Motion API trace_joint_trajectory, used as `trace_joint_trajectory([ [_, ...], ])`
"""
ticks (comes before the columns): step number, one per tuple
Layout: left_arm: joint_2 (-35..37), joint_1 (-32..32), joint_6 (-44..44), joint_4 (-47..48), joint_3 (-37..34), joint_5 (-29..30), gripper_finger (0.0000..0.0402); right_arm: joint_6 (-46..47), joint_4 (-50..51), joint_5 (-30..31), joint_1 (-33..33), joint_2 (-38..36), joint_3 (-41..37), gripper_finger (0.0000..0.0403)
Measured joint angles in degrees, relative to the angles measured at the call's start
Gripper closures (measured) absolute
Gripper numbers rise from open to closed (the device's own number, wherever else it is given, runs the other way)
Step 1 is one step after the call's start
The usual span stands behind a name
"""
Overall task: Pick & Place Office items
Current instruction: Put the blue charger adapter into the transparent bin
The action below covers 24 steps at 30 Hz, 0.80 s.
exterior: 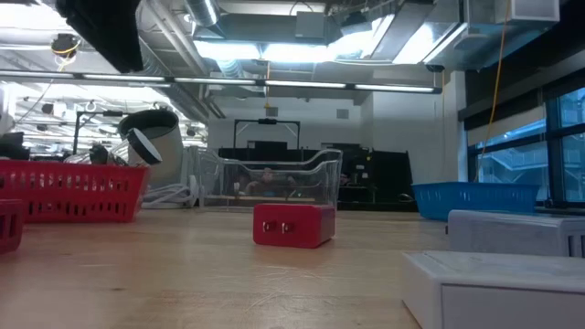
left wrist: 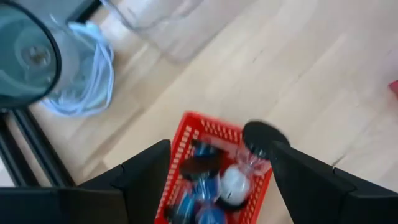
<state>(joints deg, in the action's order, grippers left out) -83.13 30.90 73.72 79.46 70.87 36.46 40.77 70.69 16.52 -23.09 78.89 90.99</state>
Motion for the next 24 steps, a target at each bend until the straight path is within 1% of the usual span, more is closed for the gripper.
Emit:
trace_joint_trajectory([
  [4,0.0,0.62,0.45,-0.05,0.13,2.18,0.013,5.85,-0.02,0.07,-2.5,3.5,-3.38,0.0063],
  [8,0.0,0.67,2.0,-0.17,0.13,2.94,0.013,16.61,-0.05,1.0,-3.57,7.25,-6.18,0.0063],
  [12,0.0,0.78,1.97,-0.17,0.13,2.95,0.0131,26.39,-0.18,0.48,-4.32,11.27,-8.65,0.0064],
  [16,0.0,0.78,-0.97,-0.17,0.13,2.96,0.0132,33.28,-1.07,0.29,-5.5,15.71,-10.27,0.0064],
  [19,0.0,0.78,-2.85,-0.15,0.13,2.96,0.0132,36.18,-5.77,-1.95,-6.66,18.76,-11.26,0.0064],
  [24,0.0,0.89,-4.46,-0.15,0.13,2.63,0.0132,36.38,-16.99,-6.77,-8.66,22.86,-12.09,0.0064],
])
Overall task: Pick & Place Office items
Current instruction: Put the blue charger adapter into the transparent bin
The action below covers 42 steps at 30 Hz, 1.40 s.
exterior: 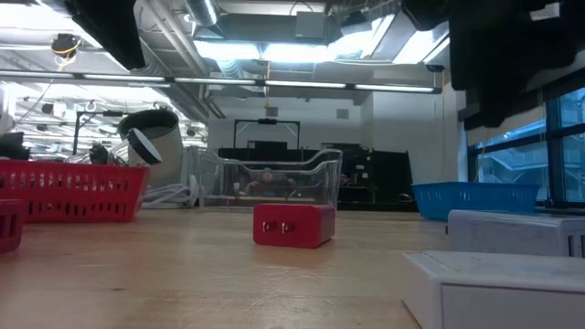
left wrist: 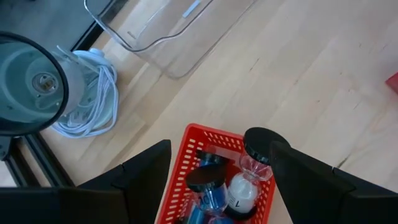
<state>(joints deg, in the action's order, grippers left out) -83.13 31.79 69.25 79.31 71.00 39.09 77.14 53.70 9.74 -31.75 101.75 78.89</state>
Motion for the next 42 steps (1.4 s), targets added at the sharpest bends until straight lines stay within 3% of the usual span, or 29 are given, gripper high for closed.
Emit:
trace_joint_trajectory([
  [13,0.0,1.67,-1.53,0.16,0.0,-2.05,0.0132,9.65,-5.75,-0.36,-2.57,5.18,0.0,0.0018],
  [24,0.0,2.78,-4.42,0.24,0.0,-2.7,0.0132,13.92,-7.64,2.86,-3.95,11.23,0.0,0.0026],
  [31,0.0,2.78,-5.48,0.24,0.0,-2.58,0.0132,10.34,-9.78,1.79,-4.32,14.21,0.02,0.0034],
  [36,0.0,2.61,-5.55,0.24,0.0,-1.6,0.0132,4.29,-9.92,1.81,-4.3,15.41,0.02,0.0065],
  [42,0.0,2.6,-5.57,0.26,0.0,-1.46,0.0132,1.66,-8.55,1.74,-4.28,15.65,0.04,0.0167],
])
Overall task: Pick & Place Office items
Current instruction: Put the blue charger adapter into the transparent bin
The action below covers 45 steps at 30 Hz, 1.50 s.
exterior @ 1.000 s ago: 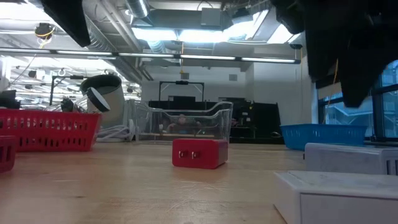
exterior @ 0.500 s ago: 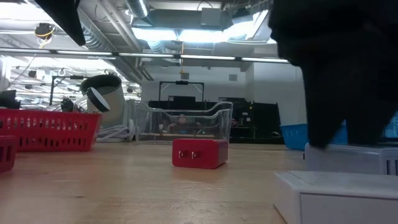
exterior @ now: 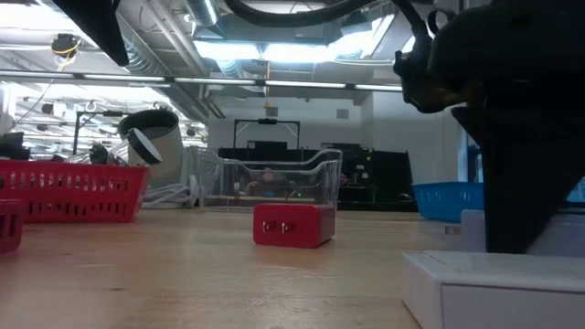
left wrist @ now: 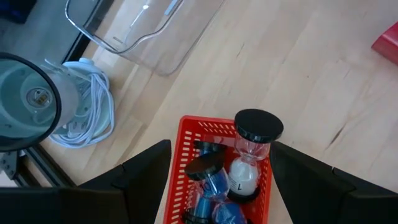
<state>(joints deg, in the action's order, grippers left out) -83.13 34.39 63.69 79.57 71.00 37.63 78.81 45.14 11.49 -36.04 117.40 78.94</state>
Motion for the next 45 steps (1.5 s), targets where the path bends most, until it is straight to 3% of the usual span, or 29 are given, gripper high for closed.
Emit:
trace_joint_trajectory([
  [2,0.0,0.0,0.0,0.0,0.0,0.21,0.0132,-1.03,0.34,-0.45,0.19,-0.09,0.02,0.019],
  [7,0.0,0.0,-0.03,-0.02,0.0,3.33,0.0132,-5.73,3.58,-2.61,1.2,-0.09,2.26,0.0188],
  [13,0.0,0.0,-1.91,-0.49,0.0,6.79,0.0132,-17.03,13.95,-2.49,3.51,-0.09,12.75,0.0188],
  [16,0.0,0.0,-1.95,-0.63,0.0,8.64,0.0132,-21.77,23.46,2.84,4.78,-0.09,20.69,0.0188],
  [22,0.0,0.0,-1.46,-0.66,0.0,9.4,0.0132,-25.69,45.56,19.9,8.17,-1.15,35.8,0.0188],
  [25,0.02,-0.09,-1.47,-0.81,0.0,9.4,0.0132,-33.03,42.8,22.88,11.73,-6.72,36.54,0.0188],
  [31,0.56,-0.15,-1.56,-0.92,0.0,9.35,0.0132,-37.56,41.0,29.23,21.68,-16.93,34.29,0.0188],
  [35,1.06,-0.54,-3.42,-0.98,0.0,10.97,0.0132,-45.83,29.13,30.61,27.28,-21.8,27.77,0.0188],
  [40,1.38,-2.16,-6.08,-0.96,0.0,12.33,0.0132,-59.23,6.8,19.87,34.41,-23.33,16.06,0.0188],
  [45,1.44,-4.31,-10.67,-0.95,0.0,11.67,0.0132,-65.42,-14.53,8.62,42.34,-22.69,6.05,0.0188],
])
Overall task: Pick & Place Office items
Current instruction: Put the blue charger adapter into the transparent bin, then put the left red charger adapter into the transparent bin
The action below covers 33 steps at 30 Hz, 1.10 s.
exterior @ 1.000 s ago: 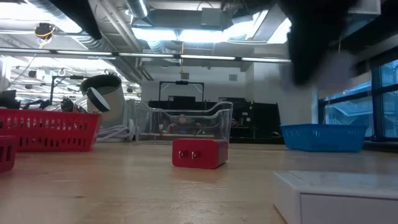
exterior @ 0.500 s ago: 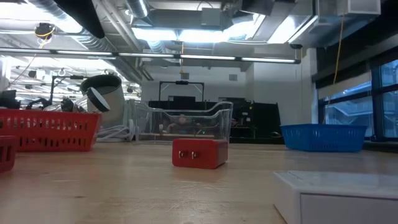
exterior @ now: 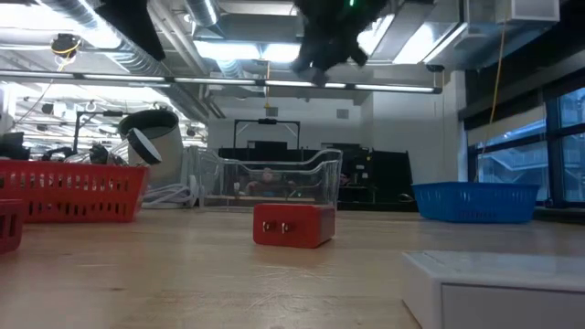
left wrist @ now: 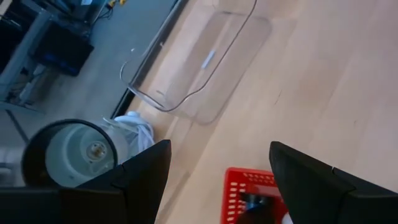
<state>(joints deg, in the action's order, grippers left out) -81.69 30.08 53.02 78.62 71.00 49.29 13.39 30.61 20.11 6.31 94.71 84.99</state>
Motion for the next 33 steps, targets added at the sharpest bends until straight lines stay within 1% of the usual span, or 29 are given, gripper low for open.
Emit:
trace_joint_trajectory([
  [4,0.0,-1.53,-4.05,-0.03,0.0,-0.17,0.0132,-0.36,-10.19,-2.64,5.33,0.87,-5.14,0.0188],
  [8,-0.02,-2.94,-4.29,-0.14,0.0,-0.57,0.0132,1.59,-14.63,-4.24,8.93,2.88,-9.17,0.0159],
  [11,-0.04,-4.02,-5.38,-0.07,0.0,-0.59,0.0132,2.89,-17.6,-7.05,10.2,5.04,-11.1,0.0158],
  [14,-0.04,-5.11,-6.57,0.25,0.0,-0.56,0.0132,3.32,-18.37,-9.24,10.47,7.87,-11.65,0.0189],
  [20,-0.04,-7.08,-7.62,1.13,0.0,-0.15,0.0132,2.71,-20.3,-10.21,10.34,11.61,-11.65,0.029],
  [23,-0.04,-7.91,-8.34,1.17,0.0,-0.13,0.0132,2.66,-20.77,-11.39,10.4,11.76,-11.62,0.0327],
  [25,-0.04,-8.23,-8.36,1.14,0.0,-0.15,0.0132,2.66,-20.78,-11.51,10.4,11.59,-11.6,0.0341],
  [28,-0.04,-8.52,-8.34,1.13,0.0,-1.65,0.0132,2.23,-20.63,-11.18,10.04,10.49,-11.6,0.0349],
  [30,-0.04,-8.51,-8.3,1.13,0.0,-4.22,0.0132,1.64,-20.51,-11.13,9.59,9.36,-11.6,0.0349],
  [33,-0.04,-8.32,-7.92,1.1,0.0,-11.09,0.0132,0.67,-19.34,-11.14,8.3,7.18,-11.6,0.0343],
])
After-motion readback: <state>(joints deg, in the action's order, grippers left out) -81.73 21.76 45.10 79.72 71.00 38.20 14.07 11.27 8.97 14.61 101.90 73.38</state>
